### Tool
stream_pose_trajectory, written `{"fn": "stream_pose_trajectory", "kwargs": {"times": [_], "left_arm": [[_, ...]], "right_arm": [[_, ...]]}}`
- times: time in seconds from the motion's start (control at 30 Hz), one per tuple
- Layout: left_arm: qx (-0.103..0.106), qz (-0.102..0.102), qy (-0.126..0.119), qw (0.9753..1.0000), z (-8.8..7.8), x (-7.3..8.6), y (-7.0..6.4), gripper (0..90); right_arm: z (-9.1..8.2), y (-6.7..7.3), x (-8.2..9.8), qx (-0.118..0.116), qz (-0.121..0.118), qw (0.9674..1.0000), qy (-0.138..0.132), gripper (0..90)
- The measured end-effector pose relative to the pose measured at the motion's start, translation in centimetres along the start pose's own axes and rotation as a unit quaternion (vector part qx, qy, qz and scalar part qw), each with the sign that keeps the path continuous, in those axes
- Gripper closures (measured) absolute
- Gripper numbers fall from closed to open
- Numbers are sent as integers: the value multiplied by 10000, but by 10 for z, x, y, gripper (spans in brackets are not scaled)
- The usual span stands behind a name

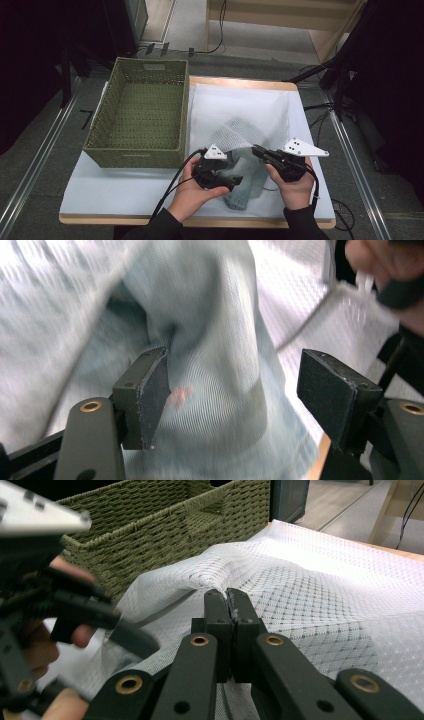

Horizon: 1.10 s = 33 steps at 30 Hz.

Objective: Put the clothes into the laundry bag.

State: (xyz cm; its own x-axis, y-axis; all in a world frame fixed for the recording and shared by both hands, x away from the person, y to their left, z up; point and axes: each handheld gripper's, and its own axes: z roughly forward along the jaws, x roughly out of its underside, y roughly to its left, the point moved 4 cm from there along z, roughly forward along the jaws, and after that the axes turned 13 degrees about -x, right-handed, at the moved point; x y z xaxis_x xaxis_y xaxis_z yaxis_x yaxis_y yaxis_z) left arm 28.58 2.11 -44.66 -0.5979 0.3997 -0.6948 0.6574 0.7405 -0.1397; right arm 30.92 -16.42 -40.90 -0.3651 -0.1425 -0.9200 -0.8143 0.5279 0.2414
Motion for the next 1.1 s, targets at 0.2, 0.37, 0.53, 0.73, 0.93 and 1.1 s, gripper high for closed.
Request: {"fn": "stream_pose_trajectory", "kwargs": {"times": [0.2, 0.37, 0.53, 0.73, 0.93, 1.1], "left_arm": [[-215, 395, 644, 9969, 30, 18, -16, 325], [-564, 347, 618, 9959, 42, 7, -15, 745], [-547, -7, -101, 9985, 38, -19, -12, 820], [-809, -721, 44, 9941, 70, -23, 10, 750], [-553, -479, -343, 9967, 47, -18, 5, 483], [-342, -474, -525, 9969, 15, -13, 8, 440]], "right_arm": [[5, 3, 1, -24, -42, 10000, 82, 900], [4, 5, -1, -69, -47, 10000, 47, 900], [0, 8, -6, -56, -136, 9999, -71, 900], [-3, 4, -4, 47, -87, 9999, -76, 900], [-4, -1, -1, 79, -18, 9999, -59, 900], [-5, -2, -2, 108, -21, 9999, -64, 900]]}}
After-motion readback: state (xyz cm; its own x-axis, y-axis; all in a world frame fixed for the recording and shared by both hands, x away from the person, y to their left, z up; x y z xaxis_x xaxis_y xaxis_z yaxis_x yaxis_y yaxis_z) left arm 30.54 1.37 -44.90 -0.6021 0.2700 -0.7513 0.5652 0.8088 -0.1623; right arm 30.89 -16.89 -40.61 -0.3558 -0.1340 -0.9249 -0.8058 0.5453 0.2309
